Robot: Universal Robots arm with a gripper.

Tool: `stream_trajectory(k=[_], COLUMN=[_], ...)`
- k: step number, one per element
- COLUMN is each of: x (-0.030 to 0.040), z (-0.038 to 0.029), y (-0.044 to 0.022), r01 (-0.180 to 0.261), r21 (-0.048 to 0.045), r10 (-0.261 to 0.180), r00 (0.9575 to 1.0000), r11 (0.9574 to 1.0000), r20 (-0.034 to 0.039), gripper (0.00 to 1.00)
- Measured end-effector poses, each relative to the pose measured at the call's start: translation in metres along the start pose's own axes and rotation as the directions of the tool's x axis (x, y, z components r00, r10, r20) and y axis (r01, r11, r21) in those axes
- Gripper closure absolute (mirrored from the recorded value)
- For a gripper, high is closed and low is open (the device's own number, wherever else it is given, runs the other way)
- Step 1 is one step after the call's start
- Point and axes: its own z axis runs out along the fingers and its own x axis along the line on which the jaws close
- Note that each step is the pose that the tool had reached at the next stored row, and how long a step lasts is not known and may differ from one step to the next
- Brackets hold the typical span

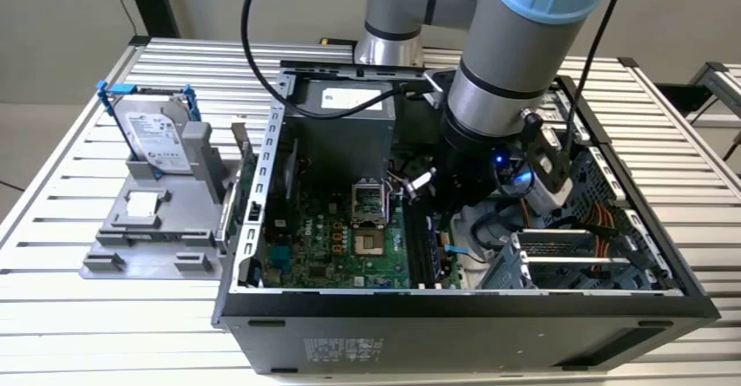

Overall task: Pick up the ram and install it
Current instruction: 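Press down the ram until it locks into place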

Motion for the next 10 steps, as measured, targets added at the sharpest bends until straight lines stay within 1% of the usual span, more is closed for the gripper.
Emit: stream_trajectory(k=[5,10], x=[0.0,0.0], z=[0.0,0.0], y=[0.0,0.0], r01=[0.047,0.092], r21=[0.0016,0.0031], r10=[-0.047,-0.092], r00=[0.9989,0.9958], r11=[0.9989,0.9958], r20=[0.0,0.0], gripper=[1.0,1.0])
